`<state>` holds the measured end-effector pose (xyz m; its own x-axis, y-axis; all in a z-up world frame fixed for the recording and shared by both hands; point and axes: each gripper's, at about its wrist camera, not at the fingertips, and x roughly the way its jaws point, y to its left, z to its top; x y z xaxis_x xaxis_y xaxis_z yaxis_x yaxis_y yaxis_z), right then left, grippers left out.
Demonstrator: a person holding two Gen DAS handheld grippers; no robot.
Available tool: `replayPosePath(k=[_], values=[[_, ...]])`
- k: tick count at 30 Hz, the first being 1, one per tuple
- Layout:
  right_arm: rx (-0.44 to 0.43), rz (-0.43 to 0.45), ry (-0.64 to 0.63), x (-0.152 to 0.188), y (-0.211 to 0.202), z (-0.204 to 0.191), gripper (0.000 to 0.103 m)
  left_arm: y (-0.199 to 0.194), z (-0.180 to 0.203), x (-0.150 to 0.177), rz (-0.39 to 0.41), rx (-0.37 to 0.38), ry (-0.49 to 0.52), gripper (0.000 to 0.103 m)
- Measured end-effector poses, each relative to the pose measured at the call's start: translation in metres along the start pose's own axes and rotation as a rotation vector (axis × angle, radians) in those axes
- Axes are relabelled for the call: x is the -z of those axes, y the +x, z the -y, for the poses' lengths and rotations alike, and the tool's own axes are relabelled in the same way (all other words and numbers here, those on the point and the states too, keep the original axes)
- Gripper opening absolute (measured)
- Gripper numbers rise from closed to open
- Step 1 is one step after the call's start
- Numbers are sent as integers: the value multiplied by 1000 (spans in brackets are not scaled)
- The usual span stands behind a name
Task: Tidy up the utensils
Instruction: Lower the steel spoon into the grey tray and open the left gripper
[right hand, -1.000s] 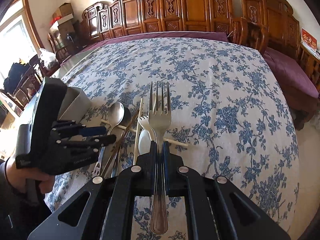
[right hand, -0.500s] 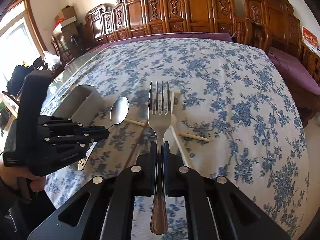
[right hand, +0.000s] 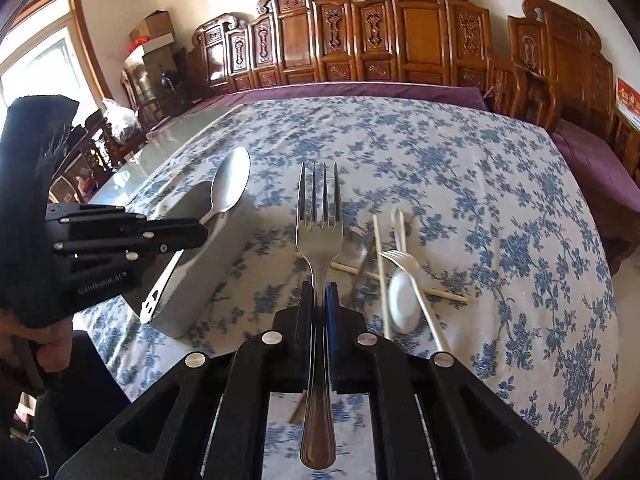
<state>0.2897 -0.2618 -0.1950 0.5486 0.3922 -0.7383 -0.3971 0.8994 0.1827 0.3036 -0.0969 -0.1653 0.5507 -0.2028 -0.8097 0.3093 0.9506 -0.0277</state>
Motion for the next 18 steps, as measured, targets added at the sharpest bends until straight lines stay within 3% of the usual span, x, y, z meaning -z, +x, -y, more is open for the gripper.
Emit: replayPosePath(k=[9, 18], values=[[-36, 38, -20, -12, -1, -36, 8, -22, -52, 4, 26, -36, -45, 5], [-72, 24, -24, -11, 17, -53, 8, 6, -102, 23, -48, -115, -88, 5]])
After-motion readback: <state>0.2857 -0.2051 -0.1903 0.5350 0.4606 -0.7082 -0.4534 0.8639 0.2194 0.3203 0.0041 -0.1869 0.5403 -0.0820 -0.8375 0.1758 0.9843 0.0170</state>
